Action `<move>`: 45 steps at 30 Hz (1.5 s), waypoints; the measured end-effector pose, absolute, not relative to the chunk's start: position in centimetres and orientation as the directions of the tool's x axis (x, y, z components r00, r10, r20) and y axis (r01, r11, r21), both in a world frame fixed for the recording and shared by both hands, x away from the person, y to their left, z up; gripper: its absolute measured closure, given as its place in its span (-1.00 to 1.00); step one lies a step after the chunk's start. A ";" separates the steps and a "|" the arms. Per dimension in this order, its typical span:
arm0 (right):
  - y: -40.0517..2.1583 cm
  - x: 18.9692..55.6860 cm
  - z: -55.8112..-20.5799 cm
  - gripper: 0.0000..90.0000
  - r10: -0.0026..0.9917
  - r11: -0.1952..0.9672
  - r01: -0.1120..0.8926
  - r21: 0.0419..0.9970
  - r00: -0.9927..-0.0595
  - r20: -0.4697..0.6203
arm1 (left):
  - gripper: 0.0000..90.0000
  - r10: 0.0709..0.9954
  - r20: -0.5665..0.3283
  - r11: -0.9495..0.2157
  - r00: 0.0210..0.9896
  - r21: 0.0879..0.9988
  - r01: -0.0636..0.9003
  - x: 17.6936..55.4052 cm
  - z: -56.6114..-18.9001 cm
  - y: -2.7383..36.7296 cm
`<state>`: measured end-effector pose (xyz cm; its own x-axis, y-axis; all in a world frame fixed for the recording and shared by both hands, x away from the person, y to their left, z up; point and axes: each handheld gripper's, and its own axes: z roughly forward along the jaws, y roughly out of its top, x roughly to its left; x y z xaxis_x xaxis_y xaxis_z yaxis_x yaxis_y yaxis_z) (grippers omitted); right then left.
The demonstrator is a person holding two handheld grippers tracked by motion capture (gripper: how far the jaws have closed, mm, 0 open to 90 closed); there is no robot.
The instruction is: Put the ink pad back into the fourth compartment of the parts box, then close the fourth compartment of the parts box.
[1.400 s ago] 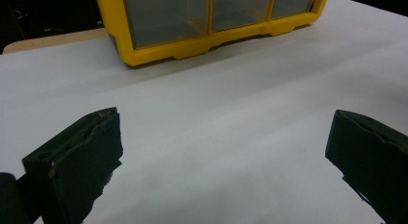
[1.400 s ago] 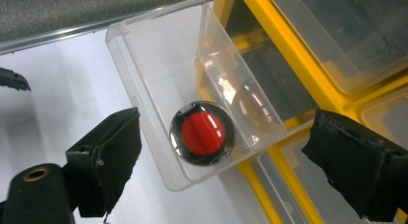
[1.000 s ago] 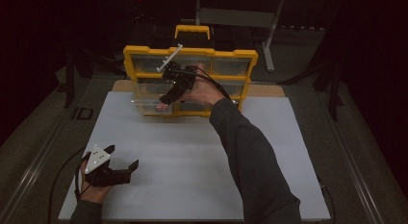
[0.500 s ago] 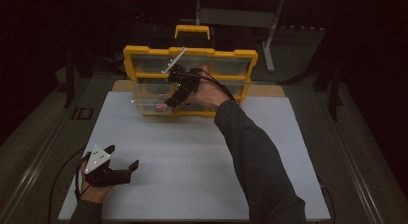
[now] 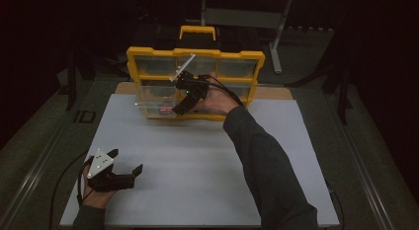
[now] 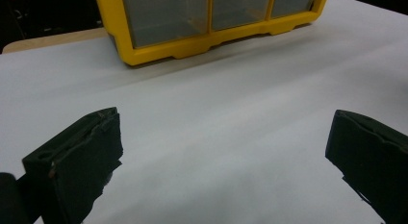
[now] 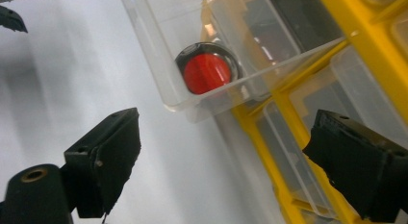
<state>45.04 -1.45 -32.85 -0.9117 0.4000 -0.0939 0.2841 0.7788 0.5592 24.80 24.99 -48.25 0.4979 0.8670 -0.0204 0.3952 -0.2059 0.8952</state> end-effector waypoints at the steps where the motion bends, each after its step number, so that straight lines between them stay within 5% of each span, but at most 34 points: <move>1: -1.4 45.0 -33.0 -0.77 0.396 0.779 0.282 0.560 -0.914 -0.092 | -1.00 0.867 -0.021 -0.206 0.498 0.895 0.395 24.8 -48.3 25.0; 29: -0.8 43.6 -35.9 -0.76 0.369 0.777 0.269 0.570 -0.927 -0.066 | -1.00 0.866 -0.018 -0.212 0.501 0.892 0.399 24.9 -48.3 24.9; 45: -0.6 42.9 -36.4 -0.57 0.365 0.758 0.266 0.596 -0.930 -0.049 | -1.00 0.866 -0.019 -0.210 0.499 0.893 0.398 24.8 -48.3 24.9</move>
